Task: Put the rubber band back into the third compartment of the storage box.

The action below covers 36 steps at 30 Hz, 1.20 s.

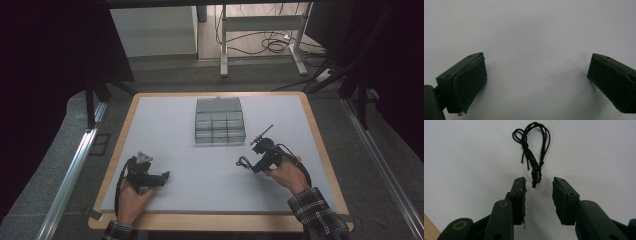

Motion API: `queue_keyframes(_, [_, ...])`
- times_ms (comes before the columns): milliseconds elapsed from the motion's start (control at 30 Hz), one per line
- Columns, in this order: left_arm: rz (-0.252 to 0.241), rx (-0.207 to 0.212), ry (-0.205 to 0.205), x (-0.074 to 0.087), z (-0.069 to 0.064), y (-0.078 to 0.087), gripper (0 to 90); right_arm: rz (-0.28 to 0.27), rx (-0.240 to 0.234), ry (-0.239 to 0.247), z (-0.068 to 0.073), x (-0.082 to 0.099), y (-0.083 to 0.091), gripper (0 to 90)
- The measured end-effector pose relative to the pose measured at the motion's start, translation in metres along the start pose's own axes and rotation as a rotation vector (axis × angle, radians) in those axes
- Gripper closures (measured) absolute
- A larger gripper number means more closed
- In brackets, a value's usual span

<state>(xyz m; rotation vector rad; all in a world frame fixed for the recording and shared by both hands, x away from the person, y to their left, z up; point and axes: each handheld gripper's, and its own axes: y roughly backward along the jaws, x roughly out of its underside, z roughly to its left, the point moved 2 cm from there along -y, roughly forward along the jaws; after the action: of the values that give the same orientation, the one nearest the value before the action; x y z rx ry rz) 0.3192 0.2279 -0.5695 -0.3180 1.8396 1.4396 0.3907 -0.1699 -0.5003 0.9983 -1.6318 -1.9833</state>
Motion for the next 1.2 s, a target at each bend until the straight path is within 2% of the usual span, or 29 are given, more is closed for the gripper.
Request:
queue_keyframes(167, [0.000,-0.001,-0.001,0.000,0.000,0.000,2.1,0.035,0.005,-0.009,0.001,-0.009,-0.005,62.5])
queue_keyframes(233, [0.000,0.000,0.000,0.000,0.000,0.000,2.1,0.050,0.007,-0.012,0.001,-0.012,-0.006,66.7])
queue_keyframes(567, [0.000,0.000,0.000,0.000,0.000,0.000,2.1,0.128,0.063,0.062,0.007,-0.028,-0.012,75.9])
queue_keyframes(767, [0.000,0.000,0.000,0.000,0.000,0.000,2.1,0.176,0.074,0.099,0.009,-0.035,-0.020,80.7])
queue_keyframes(900, [0.000,0.000,0.000,0.000,0.000,0.000,2.1,0.187,0.082,0.097,0.009,-0.036,-0.021,83.6])
queue_keyframes(1200, [0.000,-0.001,0.000,0.000,0.000,0.000,2.1,0.163,0.057,0.080,0.009,-0.037,-0.012,86.5])
